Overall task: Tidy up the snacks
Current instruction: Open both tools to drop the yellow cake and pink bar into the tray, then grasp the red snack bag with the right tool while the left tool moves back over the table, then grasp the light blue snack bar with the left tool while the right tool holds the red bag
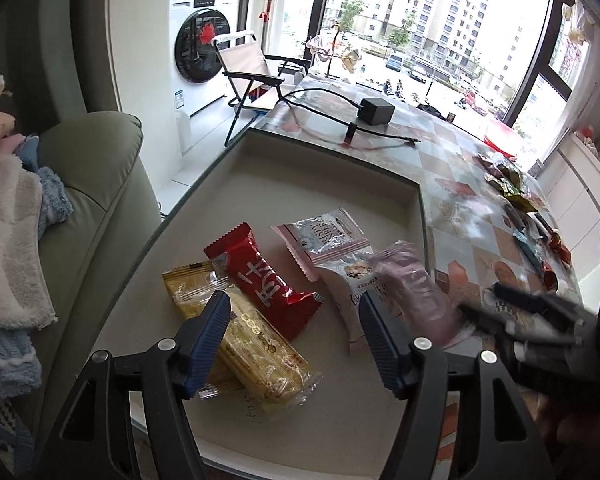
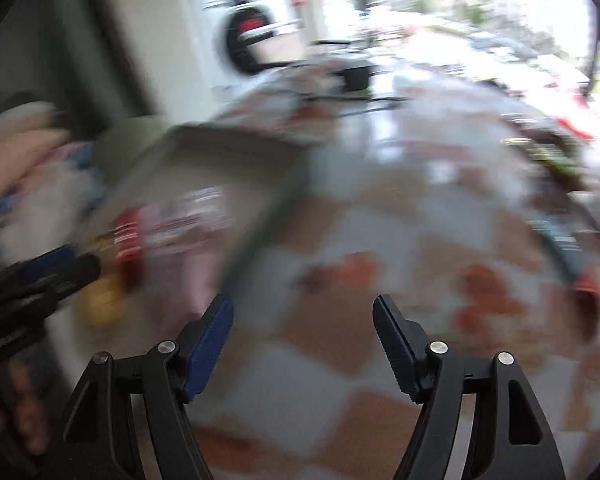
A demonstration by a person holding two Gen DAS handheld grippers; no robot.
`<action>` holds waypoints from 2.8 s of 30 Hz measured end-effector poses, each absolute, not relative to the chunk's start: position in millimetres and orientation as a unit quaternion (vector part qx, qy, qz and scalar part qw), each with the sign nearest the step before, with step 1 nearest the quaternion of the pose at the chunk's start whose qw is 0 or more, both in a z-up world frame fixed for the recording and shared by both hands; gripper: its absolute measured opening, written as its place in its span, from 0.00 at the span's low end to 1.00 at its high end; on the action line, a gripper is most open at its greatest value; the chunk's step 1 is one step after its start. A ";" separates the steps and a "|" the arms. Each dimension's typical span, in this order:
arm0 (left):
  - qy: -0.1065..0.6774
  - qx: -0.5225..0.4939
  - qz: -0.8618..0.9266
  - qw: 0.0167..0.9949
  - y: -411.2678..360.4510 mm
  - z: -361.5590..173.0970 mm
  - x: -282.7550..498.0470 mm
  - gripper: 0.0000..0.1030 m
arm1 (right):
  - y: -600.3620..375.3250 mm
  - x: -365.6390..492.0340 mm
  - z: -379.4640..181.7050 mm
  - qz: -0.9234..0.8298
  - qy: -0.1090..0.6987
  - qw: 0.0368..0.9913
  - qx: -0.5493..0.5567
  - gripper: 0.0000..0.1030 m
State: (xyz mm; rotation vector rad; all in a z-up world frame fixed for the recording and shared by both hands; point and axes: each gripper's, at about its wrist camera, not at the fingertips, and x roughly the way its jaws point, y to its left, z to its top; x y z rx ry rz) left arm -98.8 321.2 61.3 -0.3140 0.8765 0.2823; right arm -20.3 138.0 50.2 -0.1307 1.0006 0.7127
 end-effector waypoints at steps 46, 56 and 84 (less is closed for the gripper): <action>0.472 0.029 -0.077 0.878 87.3 -3.3 1.4 0.99 | -84.7 96.5 10.2 0.166 0.447 0.877 -0.059 0.36; 0.476 0.031 -0.071 0.876 85.1 -2.9 6.7 0.99 | -130.1 31.5 9.4 0.058 0.436 0.897 -0.041 0.36; 0.505 0.277 -0.330 0.748 -46.2 8.6 156.5 1.00 | -216.9 12.0 13.0 0.023 0.406 0.898 0.165 0.88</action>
